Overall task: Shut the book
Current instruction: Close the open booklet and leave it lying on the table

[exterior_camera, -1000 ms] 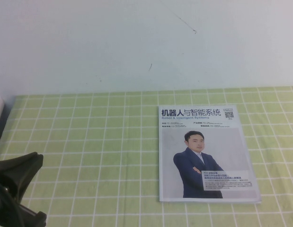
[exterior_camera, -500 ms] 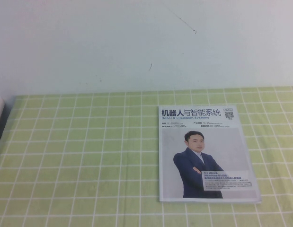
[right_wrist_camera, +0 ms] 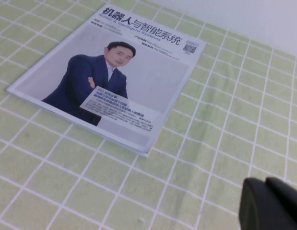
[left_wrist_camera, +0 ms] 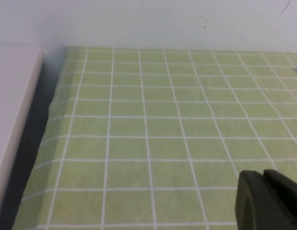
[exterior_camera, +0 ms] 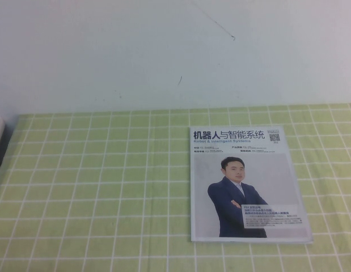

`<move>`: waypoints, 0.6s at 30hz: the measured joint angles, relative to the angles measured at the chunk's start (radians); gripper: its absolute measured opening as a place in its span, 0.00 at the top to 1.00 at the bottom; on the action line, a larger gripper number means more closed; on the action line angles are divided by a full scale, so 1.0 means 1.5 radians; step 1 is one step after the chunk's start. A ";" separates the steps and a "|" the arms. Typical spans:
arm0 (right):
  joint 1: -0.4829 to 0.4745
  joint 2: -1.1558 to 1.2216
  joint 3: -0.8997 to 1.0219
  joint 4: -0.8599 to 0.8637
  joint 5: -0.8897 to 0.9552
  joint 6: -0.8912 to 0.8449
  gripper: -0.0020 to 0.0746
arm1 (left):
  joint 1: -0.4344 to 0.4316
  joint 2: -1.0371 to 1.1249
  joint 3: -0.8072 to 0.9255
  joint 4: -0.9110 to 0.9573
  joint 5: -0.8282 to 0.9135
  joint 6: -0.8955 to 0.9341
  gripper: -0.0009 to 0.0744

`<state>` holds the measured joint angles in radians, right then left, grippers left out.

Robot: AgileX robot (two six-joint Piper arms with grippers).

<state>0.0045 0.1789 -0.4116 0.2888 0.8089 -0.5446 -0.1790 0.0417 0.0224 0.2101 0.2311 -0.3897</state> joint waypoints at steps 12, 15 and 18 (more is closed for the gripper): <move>0.000 0.000 0.000 0.001 -0.001 0.000 0.98 | 0.035 -0.013 -0.001 -0.151 0.048 0.247 0.99; 0.000 0.000 0.000 0.002 -0.002 0.000 0.98 | 0.048 -0.031 -0.001 -0.149 0.048 0.281 0.99; 0.000 0.000 0.000 0.004 -0.002 0.000 0.98 | 0.052 -0.035 -0.001 -0.140 0.051 0.300 0.99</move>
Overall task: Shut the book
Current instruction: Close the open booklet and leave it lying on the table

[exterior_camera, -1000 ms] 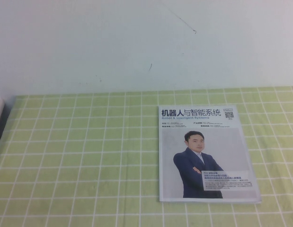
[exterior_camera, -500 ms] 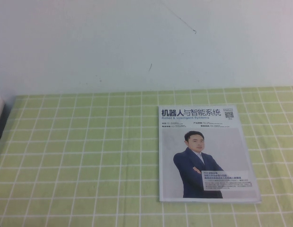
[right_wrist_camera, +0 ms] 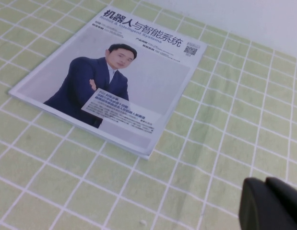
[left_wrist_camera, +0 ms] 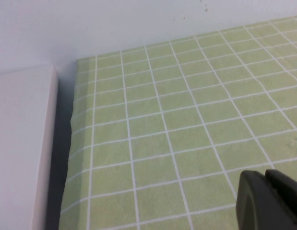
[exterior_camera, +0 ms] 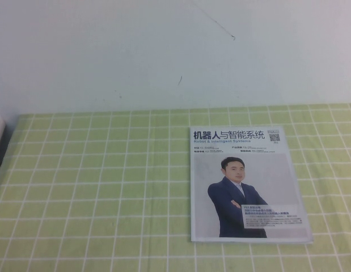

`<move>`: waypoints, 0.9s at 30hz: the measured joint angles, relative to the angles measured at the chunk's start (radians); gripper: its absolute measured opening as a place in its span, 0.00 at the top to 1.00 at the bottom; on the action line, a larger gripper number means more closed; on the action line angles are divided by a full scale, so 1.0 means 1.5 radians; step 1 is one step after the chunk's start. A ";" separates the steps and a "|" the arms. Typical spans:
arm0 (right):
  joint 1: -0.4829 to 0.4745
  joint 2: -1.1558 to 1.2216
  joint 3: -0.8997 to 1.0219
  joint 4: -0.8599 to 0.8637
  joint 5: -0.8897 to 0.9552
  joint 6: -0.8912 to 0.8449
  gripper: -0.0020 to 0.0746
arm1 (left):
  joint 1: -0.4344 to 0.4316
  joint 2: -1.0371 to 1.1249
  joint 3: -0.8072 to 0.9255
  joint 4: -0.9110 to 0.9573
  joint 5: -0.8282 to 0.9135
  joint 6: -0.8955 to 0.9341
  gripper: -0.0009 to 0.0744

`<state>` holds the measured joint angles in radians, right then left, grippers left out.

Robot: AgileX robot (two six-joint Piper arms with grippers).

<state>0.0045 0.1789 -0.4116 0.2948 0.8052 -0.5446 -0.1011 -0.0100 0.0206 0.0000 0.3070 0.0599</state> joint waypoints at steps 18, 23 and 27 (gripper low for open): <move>0.000 0.000 0.000 0.001 0.000 0.000 0.98 | -0.001 -0.002 -0.001 0.014 0.006 -0.076 0.99; 0.000 0.000 0.000 0.001 0.000 0.000 0.98 | -0.001 -0.002 -0.001 0.015 0.006 -0.087 0.99; 0.000 0.000 0.000 0.001 0.000 0.000 0.98 | -0.001 -0.002 -0.002 0.016 0.007 -0.087 0.99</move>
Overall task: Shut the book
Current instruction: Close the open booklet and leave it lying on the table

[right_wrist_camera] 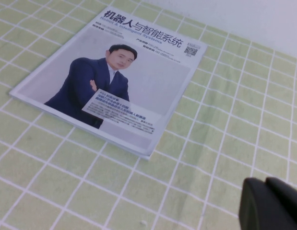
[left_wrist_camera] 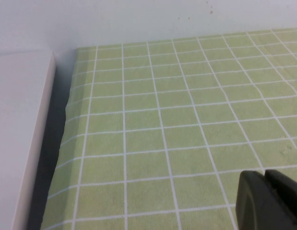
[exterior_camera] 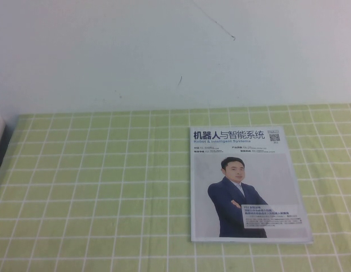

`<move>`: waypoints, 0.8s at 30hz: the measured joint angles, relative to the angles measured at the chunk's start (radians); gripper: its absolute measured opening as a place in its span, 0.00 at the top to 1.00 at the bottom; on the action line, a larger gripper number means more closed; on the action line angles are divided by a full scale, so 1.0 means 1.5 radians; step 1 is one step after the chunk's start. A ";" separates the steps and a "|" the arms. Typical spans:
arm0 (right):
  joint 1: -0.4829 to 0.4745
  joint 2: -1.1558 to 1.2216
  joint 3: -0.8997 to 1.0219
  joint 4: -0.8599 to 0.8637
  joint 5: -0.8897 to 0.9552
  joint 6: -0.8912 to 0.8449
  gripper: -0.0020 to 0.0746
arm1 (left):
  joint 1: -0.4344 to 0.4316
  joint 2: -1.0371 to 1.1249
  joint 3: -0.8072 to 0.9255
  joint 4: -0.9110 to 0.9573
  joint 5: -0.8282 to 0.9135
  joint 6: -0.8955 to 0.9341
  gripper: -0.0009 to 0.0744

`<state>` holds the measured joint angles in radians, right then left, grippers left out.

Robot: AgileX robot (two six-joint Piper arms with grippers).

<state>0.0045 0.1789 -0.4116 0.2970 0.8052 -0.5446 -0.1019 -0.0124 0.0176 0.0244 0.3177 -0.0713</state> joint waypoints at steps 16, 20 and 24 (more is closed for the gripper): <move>0.000 -0.001 0.004 0.001 -0.007 0.000 0.98 | 0.000 0.000 0.000 0.003 0.004 -0.001 0.99; -0.014 -0.039 0.022 -0.005 -0.039 0.000 0.98 | 0.000 0.000 0.000 0.003 0.005 -0.001 0.99; -0.087 -0.114 0.053 -0.044 -0.091 0.007 0.98 | 0.000 0.000 0.000 0.003 0.005 -0.001 0.99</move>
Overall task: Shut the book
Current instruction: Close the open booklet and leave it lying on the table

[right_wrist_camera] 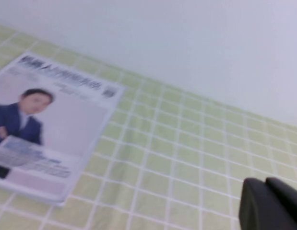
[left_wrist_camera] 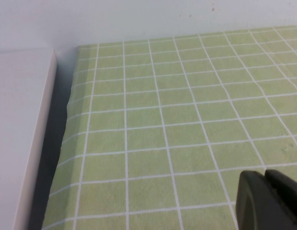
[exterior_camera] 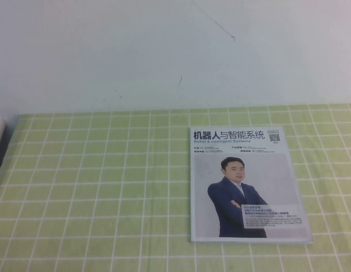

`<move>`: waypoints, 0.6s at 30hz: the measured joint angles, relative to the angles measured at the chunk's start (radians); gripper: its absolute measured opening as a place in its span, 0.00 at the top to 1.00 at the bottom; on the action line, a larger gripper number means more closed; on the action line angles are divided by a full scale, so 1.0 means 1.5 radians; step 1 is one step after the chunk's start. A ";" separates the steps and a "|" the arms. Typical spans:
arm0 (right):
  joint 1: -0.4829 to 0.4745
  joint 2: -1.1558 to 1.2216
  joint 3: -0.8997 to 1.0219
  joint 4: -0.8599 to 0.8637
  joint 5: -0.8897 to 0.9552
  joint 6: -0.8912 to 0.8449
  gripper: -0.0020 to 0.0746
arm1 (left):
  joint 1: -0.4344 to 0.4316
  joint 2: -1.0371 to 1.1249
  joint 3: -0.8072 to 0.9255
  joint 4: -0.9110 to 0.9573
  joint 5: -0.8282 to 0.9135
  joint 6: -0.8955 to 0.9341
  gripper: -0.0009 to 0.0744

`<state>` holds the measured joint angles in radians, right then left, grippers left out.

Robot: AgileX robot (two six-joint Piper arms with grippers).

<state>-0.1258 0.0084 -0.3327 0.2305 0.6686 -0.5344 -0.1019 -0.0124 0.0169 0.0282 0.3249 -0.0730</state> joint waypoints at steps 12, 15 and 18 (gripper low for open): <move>-0.007 -0.014 0.180 -0.189 -0.279 0.251 0.98 | 0.000 0.000 0.000 0.000 0.002 0.000 0.99; 0.011 -0.014 0.224 -0.191 -0.333 0.250 0.98 | 0.000 0.000 0.000 0.000 0.002 0.000 0.99; 0.026 -0.014 0.238 -0.191 -0.301 0.246 0.98 | 0.000 0.000 0.000 0.000 0.002 0.000 0.99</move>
<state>-0.0870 -0.0128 0.0238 -0.0552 0.2170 -0.1651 -0.1019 -0.0131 0.0162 0.0282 0.3281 -0.0723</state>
